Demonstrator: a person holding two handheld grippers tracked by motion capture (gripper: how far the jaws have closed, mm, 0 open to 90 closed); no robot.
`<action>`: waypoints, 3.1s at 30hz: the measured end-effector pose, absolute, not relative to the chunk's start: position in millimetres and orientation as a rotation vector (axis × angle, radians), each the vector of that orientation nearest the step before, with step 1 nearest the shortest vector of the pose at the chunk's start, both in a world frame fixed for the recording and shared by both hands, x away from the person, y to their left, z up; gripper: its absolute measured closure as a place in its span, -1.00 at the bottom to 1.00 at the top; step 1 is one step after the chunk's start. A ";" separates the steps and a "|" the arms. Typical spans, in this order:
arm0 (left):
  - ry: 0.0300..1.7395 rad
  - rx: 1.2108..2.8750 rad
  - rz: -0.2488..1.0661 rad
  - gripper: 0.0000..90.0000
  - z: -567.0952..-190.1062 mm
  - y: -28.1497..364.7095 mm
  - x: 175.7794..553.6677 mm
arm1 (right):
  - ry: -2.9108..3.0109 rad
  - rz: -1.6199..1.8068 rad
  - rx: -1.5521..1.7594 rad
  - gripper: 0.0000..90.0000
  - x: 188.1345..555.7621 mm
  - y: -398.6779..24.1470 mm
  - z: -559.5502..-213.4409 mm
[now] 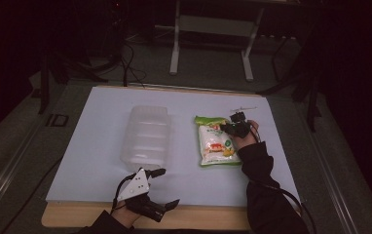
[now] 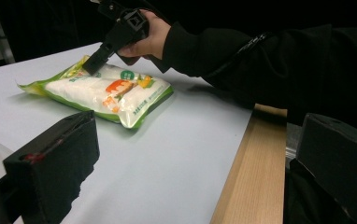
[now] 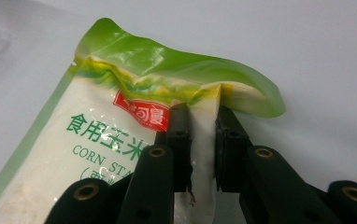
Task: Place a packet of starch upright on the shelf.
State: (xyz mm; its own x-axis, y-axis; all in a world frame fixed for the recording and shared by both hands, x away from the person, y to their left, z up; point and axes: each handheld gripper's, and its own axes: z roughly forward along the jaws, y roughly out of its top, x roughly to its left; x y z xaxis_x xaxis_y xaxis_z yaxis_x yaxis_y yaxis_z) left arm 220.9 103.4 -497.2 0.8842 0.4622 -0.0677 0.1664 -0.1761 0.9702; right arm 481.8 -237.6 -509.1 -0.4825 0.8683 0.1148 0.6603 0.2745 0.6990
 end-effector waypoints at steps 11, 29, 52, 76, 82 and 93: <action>0.494 1.739 0.282 -1.00 -496.5 104.4 221.9 | 2.230 1.112 1.358 0.81 461.8 -237.9 -486.5; 0.529 1.739 0.301 -1.00 -493.6 104.3 222.3 | 2.199 1.310 1.173 0.86 414.3 -225.1 -429.4; 0.613 1.688 0.321 -1.00 -463.2 101.5 231.9 | 2.082 1.541 1.051 0.87 356.7 -250.3 -370.2; 0.616 1.745 0.232 -0.94 -407.8 58.8 282.8 | 2.027 1.677 0.914 0.87 290.5 -268.7 -342.7; 0.637 1.762 0.173 -0.79 -401.9 43.6 301.5 | 2.041 1.707 0.892 0.88 285.3 -265.0 -340.0; 0.592 1.726 0.109 -0.34 -398.5 23.4 318.2 | 2.070 1.747 0.839 0.88 281.9 -256.7 -337.2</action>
State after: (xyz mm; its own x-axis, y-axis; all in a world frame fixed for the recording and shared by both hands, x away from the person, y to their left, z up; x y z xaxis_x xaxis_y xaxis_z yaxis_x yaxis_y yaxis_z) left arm 318.2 23.4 -398.5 0.8640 0.4414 -0.2423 0.3255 -0.1224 0.9376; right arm 281.9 -256.7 -337.2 -0.7823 0.6078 0.1362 0.2364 0.0874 0.9677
